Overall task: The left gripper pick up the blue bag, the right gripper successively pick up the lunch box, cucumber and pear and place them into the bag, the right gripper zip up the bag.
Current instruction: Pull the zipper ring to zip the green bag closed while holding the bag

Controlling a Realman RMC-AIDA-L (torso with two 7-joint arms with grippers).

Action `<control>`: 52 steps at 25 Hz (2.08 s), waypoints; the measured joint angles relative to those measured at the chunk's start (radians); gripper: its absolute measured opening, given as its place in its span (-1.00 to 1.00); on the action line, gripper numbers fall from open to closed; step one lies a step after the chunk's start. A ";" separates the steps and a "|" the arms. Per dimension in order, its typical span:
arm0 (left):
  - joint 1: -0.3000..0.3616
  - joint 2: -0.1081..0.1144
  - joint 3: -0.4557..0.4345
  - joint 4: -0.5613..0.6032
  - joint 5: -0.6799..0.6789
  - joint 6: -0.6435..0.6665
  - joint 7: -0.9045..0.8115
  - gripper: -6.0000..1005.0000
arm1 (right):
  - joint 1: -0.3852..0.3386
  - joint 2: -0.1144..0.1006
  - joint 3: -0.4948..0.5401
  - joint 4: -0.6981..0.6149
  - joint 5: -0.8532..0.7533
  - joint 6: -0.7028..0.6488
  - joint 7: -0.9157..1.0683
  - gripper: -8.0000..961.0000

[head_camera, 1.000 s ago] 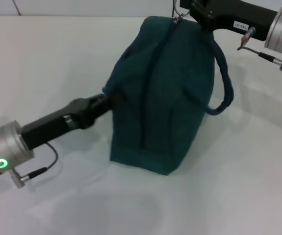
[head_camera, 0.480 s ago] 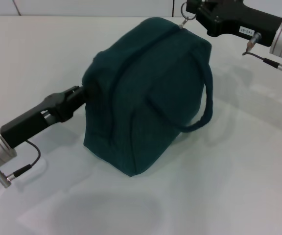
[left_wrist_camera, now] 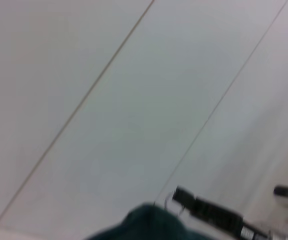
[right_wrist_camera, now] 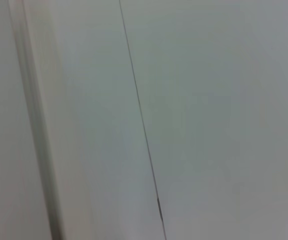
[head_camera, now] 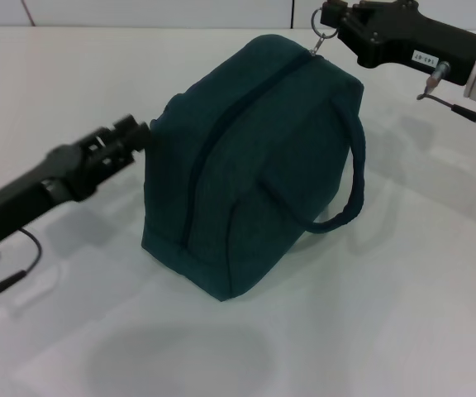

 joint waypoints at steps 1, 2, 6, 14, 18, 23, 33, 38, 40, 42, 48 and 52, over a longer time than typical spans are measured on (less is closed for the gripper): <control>0.002 0.000 -0.017 0.007 0.000 0.009 -0.001 -0.21 | -0.002 0.000 0.000 0.000 0.000 -0.002 0.000 -0.94; 0.002 0.002 -0.034 0.012 0.000 0.016 -0.004 -0.14 | -0.004 0.000 0.000 -0.001 0.000 -0.005 0.000 -0.94; -0.004 0.010 -0.096 0.061 -0.001 0.026 -0.033 0.17 | -0.011 0.000 0.001 -0.001 0.001 -0.017 0.000 -0.94; -0.124 0.089 -0.140 0.210 0.073 -0.044 -0.267 0.51 | -0.012 0.003 0.000 -0.001 0.002 -0.043 -0.002 -0.92; -0.220 0.134 -0.131 0.281 0.182 -0.061 -0.412 0.52 | -0.014 0.004 0.002 -0.001 0.003 -0.053 -0.004 -0.92; -0.331 0.144 -0.077 0.430 0.373 -0.050 -0.641 0.51 | -0.021 0.004 0.011 -0.001 0.003 -0.054 -0.006 -0.91; -0.391 0.133 0.202 0.751 0.455 0.002 -1.018 0.49 | -0.029 0.004 0.013 -0.001 0.003 -0.057 -0.007 -0.89; -0.369 0.098 0.253 0.872 0.498 0.009 -1.065 0.49 | -0.047 0.003 0.013 -0.013 0.009 -0.060 -0.008 -0.89; -0.351 0.069 0.258 0.938 0.543 0.009 -1.064 0.49 | -0.051 0.002 0.013 -0.014 0.011 -0.062 -0.013 -0.88; -0.336 0.041 0.259 1.006 0.598 0.009 -1.063 0.49 | -0.052 0.001 0.013 -0.014 0.011 -0.065 -0.016 -0.88; -0.280 -0.005 0.339 1.171 0.703 -0.020 -1.064 0.50 | -0.057 0.001 0.023 -0.015 0.012 -0.071 -0.018 -0.87; -0.218 -0.006 0.431 1.229 0.712 -0.104 -1.059 0.50 | -0.062 0.000 0.025 -0.015 0.012 -0.074 -0.018 -0.86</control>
